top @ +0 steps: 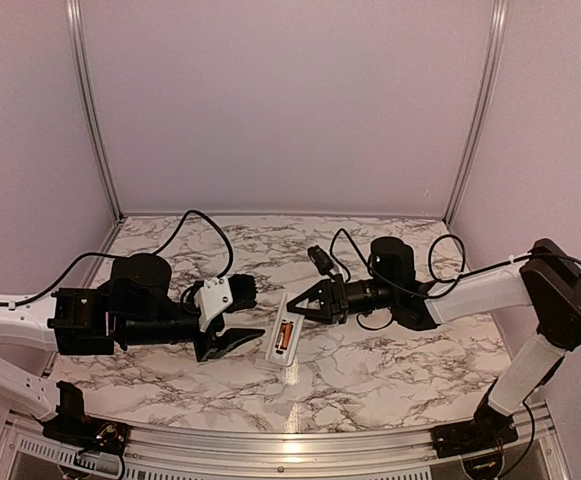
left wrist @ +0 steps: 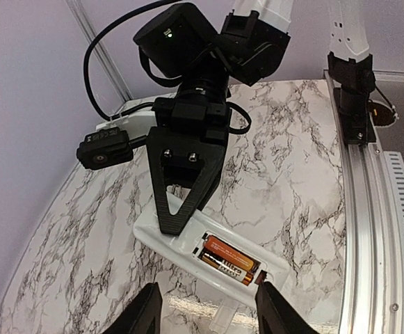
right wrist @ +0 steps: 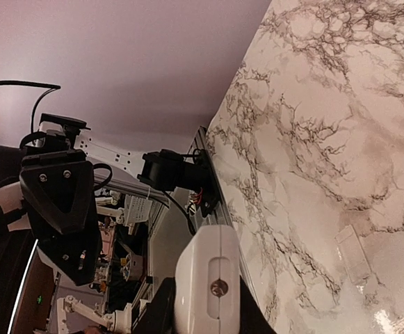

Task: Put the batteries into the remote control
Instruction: Load the battery into the battery compartment.

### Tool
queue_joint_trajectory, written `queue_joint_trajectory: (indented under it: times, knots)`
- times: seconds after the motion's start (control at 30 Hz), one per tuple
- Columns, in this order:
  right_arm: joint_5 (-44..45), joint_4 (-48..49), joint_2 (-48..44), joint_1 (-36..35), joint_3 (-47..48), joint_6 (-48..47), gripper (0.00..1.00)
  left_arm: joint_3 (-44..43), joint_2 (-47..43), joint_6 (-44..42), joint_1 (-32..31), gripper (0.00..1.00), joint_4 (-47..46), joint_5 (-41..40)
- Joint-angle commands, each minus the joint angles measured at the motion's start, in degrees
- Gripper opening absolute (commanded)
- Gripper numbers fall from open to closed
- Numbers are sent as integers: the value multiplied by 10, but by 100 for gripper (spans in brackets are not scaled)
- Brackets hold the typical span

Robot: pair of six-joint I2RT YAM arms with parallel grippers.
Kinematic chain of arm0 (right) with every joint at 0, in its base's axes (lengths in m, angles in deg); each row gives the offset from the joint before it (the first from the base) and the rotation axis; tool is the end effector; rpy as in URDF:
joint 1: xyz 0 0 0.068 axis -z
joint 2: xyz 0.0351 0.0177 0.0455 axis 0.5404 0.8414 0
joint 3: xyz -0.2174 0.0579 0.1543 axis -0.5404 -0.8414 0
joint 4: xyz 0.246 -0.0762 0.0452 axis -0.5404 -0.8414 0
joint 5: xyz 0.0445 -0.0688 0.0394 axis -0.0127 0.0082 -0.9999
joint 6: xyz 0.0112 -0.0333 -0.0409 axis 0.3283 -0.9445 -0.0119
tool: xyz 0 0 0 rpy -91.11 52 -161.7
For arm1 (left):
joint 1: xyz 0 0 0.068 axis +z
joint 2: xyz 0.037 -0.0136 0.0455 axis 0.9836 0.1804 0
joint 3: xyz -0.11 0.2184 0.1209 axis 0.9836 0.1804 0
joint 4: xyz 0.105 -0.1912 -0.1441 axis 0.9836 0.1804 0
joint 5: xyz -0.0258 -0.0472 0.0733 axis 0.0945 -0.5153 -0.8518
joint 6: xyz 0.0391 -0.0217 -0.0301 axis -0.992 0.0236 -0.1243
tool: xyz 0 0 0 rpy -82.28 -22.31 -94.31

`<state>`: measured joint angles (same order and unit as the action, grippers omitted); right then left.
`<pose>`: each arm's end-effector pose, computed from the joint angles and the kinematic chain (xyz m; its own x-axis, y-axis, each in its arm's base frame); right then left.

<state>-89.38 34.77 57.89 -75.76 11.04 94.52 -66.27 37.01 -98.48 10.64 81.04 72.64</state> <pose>0.2246 0.2479 0.2053 -0.9137 -0.1348 -0.3833 -0.3969 0.0947 0.9129 0.0952 -0.2411 0.2890 0.1452 0.4282 -0.8920 0.9070 0.3026 0.2929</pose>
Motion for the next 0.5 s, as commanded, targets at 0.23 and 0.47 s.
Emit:
queue_joint_trajectory:
  times: [0.23, 0.47]
  knots:
    - [-54, -54, 26, -26, 34, -49, 0, -46, 81, -96, -5, 33, 49, 72]
    - [-60, -35, 35, -29, 31, -40, 0, -67, 122, -114, -6, 29, 55, 76]
